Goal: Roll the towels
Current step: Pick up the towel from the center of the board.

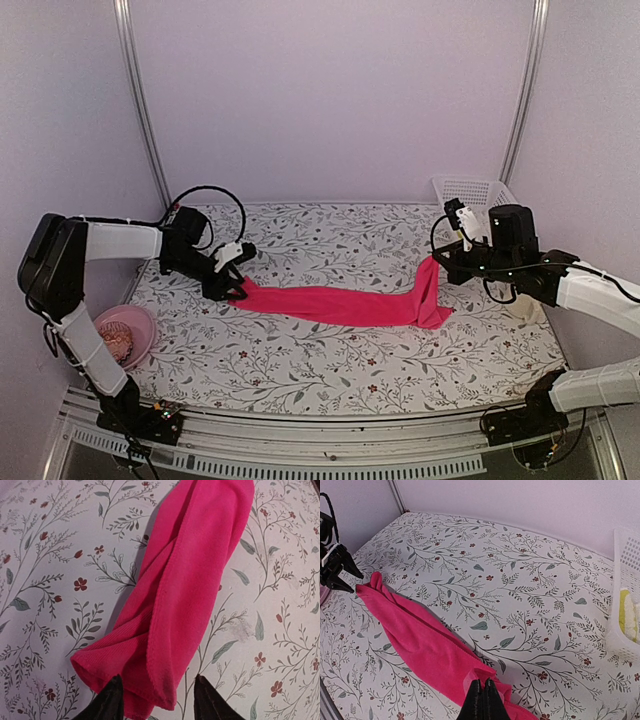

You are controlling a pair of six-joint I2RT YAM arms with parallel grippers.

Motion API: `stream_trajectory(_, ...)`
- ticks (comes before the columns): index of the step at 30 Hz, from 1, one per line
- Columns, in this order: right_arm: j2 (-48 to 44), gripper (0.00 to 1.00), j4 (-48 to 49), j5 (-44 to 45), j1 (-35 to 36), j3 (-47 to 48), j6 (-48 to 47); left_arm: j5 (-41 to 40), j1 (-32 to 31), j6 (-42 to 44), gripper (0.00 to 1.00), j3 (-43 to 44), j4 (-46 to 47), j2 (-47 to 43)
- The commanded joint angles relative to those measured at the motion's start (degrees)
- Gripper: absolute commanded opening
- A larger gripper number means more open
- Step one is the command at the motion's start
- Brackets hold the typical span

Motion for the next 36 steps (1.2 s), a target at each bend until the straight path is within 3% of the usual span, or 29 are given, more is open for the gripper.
stream_trajectory(1, -1.08, 0.02, 1.21, -0.86, -0.32, -0.42, 0.40, -1.18, -0.70, -0.69, 0.48, -0.49, 1.04, 0.46)
stream_trajectory(16, -1.18, 0.02, 1.11, -0.63, -0.24, -0.35, 0.49, 0.05, -1.20, 0.31, 0.29, 0.64, -1.92, 2.66)
stream_trajectory(19, -1.00, 0.02, 1.13, -0.87, -0.26, -0.33, 0.49, -0.15, -1.31, -0.23, 0.21, 0.71, -1.26, 2.73)
stream_trajectory(25, -0.69, 0.02, 1.13, -1.00, -0.30, -0.18, 0.42, -0.04, -1.32, -1.34, 0.16, 1.14, -0.32, 2.51)
stream_trajectory(30, -0.37, 0.02, 0.73, -1.28, -0.31, 0.12, 0.19, -0.67, -1.38, -1.62, 0.00, 1.58, -0.34, 2.40)
stream_trajectory(36, 0.00, 0.02, -1.70, -0.90, -0.31, 1.13, -1.31, -0.64, -0.91, -4.92, 0.00, 2.30, 0.40, -0.74)
